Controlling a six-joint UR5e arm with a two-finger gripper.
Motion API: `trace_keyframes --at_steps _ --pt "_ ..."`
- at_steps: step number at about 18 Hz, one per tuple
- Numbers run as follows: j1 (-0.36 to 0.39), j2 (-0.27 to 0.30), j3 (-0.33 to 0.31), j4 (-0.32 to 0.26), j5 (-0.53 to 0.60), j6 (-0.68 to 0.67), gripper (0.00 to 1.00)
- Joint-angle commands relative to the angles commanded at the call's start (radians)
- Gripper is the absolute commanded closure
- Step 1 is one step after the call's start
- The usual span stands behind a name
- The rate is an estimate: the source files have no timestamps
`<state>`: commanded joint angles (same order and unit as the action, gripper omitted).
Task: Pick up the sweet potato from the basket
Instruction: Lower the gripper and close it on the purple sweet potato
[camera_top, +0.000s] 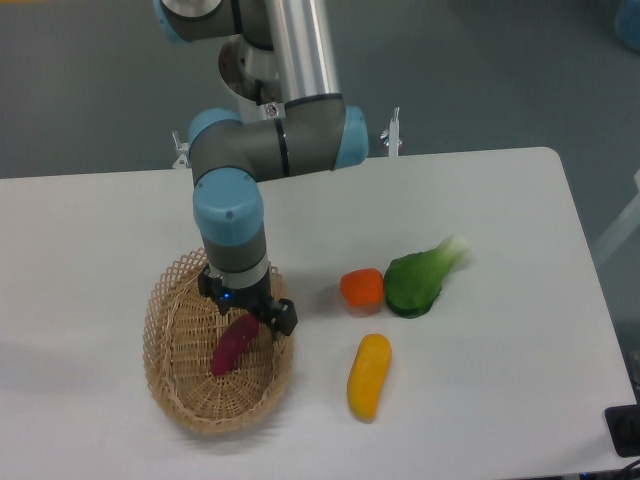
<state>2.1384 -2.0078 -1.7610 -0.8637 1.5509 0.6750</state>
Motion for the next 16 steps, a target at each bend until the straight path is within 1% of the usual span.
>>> trace_keyframes --at_steps 2,6,10,11,13,16 --pt "-0.005 -0.011 -0.002 0.015 0.002 -0.003 0.00" --pt "-0.012 -0.012 -0.012 0.020 0.002 -0.023 0.00" --pt "-0.017 -0.029 -0.014 0.043 0.003 -0.025 0.00" --pt "-0.017 -0.032 -0.014 0.048 0.005 -0.026 0.01" --pt "-0.018 -0.038 -0.012 0.055 0.005 -0.026 0.15" --pt "-0.018 -0.039 -0.012 0.060 0.006 -0.022 0.38"
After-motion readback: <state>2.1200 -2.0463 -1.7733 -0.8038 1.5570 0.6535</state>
